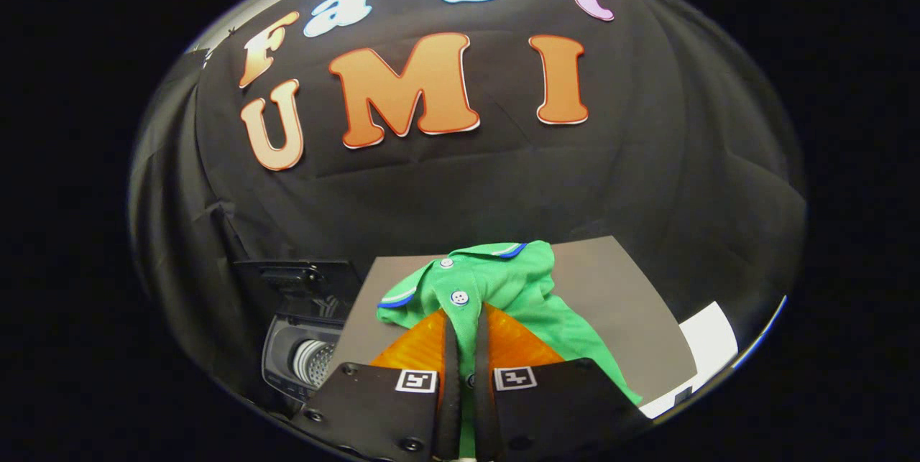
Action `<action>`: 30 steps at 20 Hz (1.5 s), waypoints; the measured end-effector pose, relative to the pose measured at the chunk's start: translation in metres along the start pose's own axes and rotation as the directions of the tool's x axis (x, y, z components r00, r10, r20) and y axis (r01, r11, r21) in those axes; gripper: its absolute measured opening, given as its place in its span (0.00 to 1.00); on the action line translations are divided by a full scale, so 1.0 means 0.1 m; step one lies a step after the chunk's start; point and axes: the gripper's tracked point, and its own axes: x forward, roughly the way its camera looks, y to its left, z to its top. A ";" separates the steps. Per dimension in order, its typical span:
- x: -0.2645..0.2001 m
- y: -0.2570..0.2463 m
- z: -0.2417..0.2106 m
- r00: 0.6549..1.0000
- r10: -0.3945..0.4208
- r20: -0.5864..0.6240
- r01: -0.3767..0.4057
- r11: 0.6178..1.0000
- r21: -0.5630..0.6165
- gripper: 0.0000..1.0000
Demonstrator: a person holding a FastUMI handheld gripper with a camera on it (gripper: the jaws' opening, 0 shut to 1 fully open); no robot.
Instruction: Put the clothes into the washing machine and then close the washing machine lid.
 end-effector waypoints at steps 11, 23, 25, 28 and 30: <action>-0.54 1.87 0.21 0.987 0.080 0.138 -0.078 0.997 -0.019 0.15; 0.53 3.60 -0.88 0.969 0.240 -0.057 -0.240 0.971 -0.003 0.15; 0.82 3.65 -1.20 0.964 0.239 -0.117 -0.238 0.971 0.024 0.16; 1.22 3.75 -1.63 0.952 0.236 -0.196 -0.227 0.971 0.069 0.16; 1.54 3.78 -1.94 0.941 0.227 -0.251 -0.210 0.973 0.093 0.16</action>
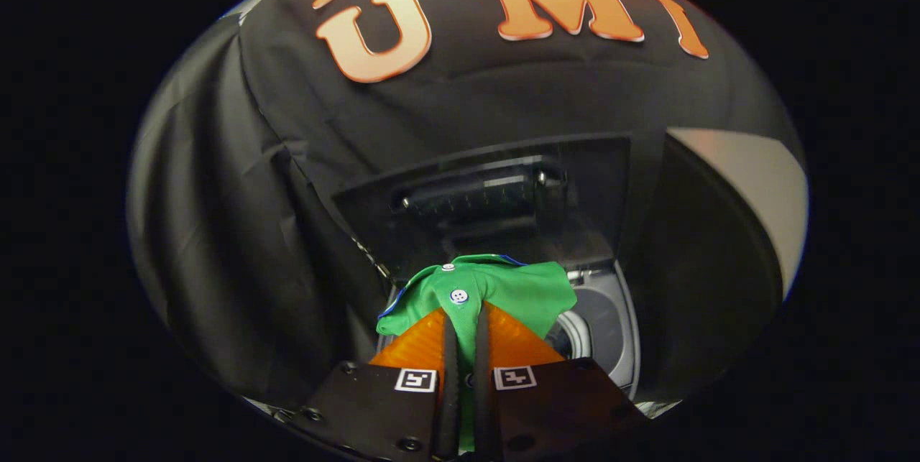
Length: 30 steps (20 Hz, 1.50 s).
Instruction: Put the clothes into the washing machine and then close the washing machine lid.
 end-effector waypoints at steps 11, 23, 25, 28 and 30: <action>1.11 -0.38 -0.80 0.973 -0.093 -0.212 0.106 0.993 0.052 0.16; 1.46 -0.60 -1.21 0.937 -0.136 -0.321 0.160 0.986 0.049 0.16; 1.46 -0.62 -1.24 0.934 -0.141 -0.330 0.166 0.985 0.050 0.22; 1.47 -0.66 -1.23 0.938 -0.150 -0.314 0.176 0.983 0.056 0.63; 1.44 -0.65 -1.25 0.939 -0.149 -0.312 0.176 0.983 0.060 1.00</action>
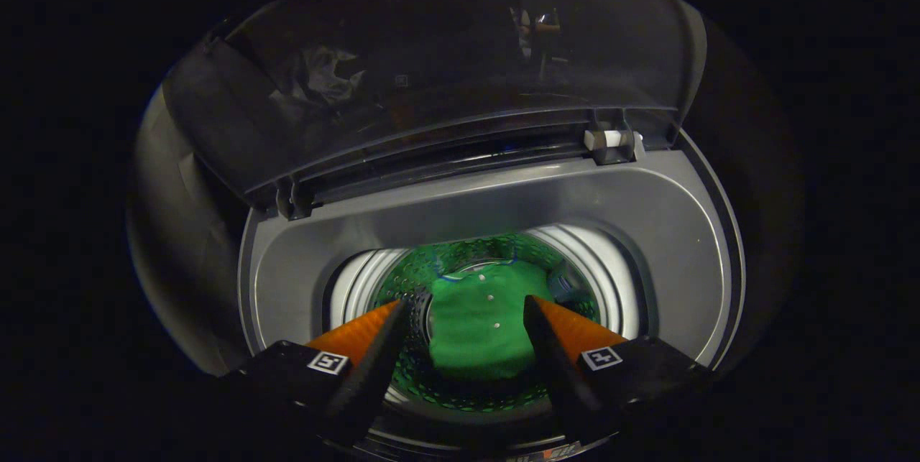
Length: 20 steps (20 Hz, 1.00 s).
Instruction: Put the clothes into the washing machine and then close the washing machine lid.
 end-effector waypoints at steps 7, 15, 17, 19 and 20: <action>-0.24 0.01 0.02 0.999 0.003 0.041 -0.002 1.000 -0.025 0.99; -0.82 0.04 0.20 0.991 0.011 0.137 -0.003 0.999 -0.054 0.99; -0.98 0.06 0.28 0.986 0.015 0.166 -0.004 0.998 -0.063 0.99; -1.14 0.08 0.37 0.981 0.015 0.194 0.001 0.997 -0.081 0.99; -1.23 0.10 0.43 0.978 0.020 0.207 -0.001 0.996 -0.089 0.99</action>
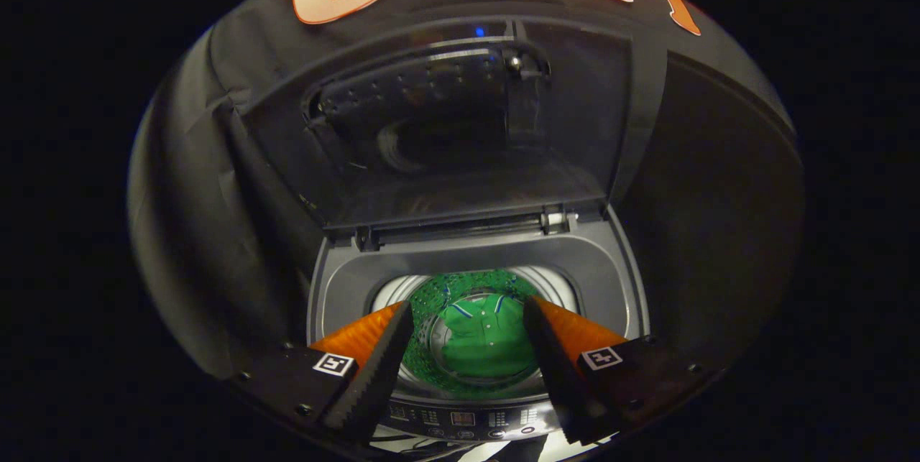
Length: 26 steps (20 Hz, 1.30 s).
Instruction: Put the clothes into the washing machine and then close the washing machine lid.
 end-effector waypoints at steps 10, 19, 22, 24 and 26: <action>-0.55 0.18 0.92 0.984 0.013 0.175 -0.006 0.999 -0.043 0.99; -0.76 0.33 1.73 0.954 0.026 0.298 0.002 0.995 -0.095 0.99; -0.68 0.36 1.98 0.943 0.025 0.333 0.010 0.994 -0.104 0.99; -0.57 0.35 2.12 0.941 0.024 0.339 0.013 0.994 -0.105 0.99; -0.46 0.33 2.22 0.940 0.025 0.340 0.010 0.995 -0.101 0.98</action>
